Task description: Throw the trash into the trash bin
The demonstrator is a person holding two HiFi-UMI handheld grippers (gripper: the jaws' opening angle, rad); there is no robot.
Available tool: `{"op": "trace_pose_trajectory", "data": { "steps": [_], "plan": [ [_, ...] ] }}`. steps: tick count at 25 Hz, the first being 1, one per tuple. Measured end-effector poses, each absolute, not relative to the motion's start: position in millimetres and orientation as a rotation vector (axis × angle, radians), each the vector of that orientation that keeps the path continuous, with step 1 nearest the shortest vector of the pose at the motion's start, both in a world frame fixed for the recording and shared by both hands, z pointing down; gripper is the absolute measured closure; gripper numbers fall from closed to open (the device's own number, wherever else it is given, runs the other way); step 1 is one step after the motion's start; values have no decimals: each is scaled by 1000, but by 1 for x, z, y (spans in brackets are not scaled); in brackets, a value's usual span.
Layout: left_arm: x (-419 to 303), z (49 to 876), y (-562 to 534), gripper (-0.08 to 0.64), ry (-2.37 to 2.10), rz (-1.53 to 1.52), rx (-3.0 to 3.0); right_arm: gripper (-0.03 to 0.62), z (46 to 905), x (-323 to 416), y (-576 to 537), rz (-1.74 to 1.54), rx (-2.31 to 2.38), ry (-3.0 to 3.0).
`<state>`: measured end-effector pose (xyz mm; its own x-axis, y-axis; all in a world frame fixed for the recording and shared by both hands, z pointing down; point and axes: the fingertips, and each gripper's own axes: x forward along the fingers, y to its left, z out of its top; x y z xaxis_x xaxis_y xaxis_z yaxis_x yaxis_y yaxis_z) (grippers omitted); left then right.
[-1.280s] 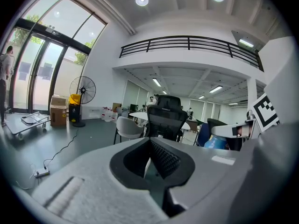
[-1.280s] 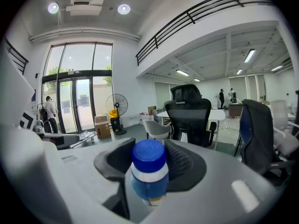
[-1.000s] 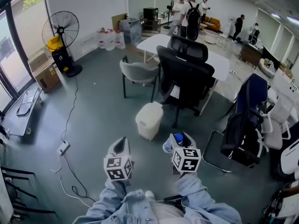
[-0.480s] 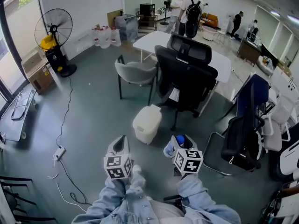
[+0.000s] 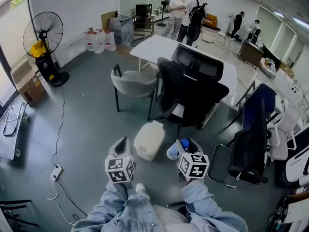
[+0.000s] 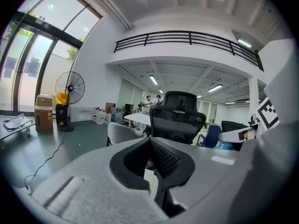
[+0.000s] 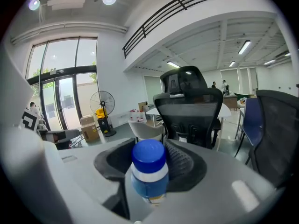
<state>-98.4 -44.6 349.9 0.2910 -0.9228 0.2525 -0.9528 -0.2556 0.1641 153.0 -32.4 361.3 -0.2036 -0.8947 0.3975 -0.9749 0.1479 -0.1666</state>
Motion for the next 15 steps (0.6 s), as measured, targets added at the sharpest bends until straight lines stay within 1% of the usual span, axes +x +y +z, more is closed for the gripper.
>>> {"op": "trace_pose_trajectory", "data": {
  "steps": [8,15],
  "plan": [
    [-122,358,-129,551,-1670,124,2266,393,355,124,-106,516,1813,-2211],
    [-134,385,-157,551,-1674,132,2191,393,367,124,-140,534,1772,-2188]
  ]
}}
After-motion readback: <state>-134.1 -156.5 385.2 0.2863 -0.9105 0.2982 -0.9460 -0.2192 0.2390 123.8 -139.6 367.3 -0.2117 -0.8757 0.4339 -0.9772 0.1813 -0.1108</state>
